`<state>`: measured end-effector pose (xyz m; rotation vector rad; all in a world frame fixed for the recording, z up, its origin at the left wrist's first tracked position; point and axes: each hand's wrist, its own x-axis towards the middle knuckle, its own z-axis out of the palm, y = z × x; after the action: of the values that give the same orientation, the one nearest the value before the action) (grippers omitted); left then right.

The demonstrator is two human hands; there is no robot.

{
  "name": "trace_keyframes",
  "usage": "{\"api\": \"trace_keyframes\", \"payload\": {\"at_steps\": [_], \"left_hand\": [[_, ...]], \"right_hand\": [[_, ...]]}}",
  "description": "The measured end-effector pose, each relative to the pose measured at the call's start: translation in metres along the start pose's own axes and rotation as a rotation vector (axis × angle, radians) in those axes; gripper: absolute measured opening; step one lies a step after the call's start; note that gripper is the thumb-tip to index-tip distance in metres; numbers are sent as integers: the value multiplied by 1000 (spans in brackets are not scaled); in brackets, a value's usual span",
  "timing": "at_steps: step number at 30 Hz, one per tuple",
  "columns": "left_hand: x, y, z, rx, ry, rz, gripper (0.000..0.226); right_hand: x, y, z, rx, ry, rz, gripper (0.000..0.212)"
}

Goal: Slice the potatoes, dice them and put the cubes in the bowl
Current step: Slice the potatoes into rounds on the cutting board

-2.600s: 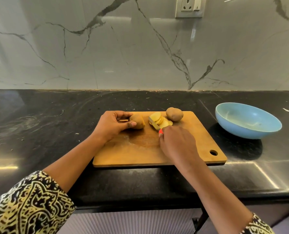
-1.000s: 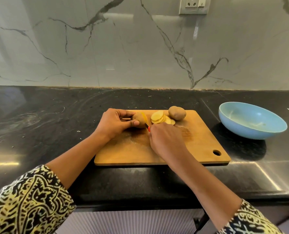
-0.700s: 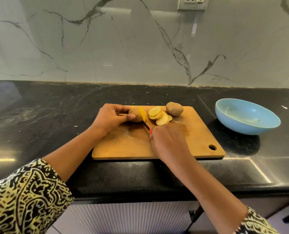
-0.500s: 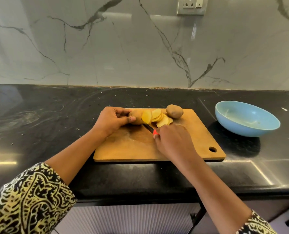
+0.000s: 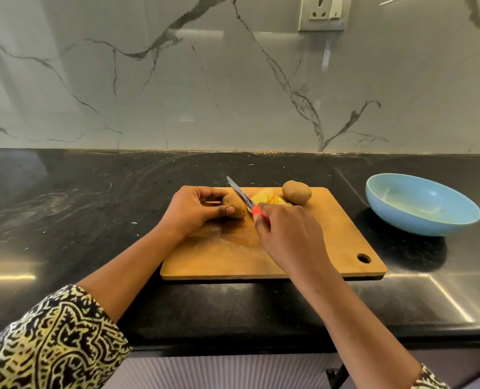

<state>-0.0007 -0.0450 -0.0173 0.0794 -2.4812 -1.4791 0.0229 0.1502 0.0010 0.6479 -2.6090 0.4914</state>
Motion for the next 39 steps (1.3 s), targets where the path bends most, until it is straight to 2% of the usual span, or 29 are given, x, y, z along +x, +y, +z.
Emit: {"api": "trace_keyframes", "payload": {"at_steps": [7,14,20,24,34,39], "left_hand": [[0,-2,0,6,5,14,47],[-3,3,3,40,21,60,41],[-2,1,3,70,40,68,41],[0,1,2,66,44,43,37],[-1,0,3,54,49,20,38],[2,-1,2,3,46,-32,37]], "right_hand": [[5,-8,0,-109,-21,-30,32],[24,-19,-3,-168,-174,-73,20],[13,-19,-4,-176,-198,-95,18],[17,-21,-4,-146,-199,-70,20],[17,-22,3,-179,-331,-52,18],[-8,-11,-4,-191,-346,-48,20]]}}
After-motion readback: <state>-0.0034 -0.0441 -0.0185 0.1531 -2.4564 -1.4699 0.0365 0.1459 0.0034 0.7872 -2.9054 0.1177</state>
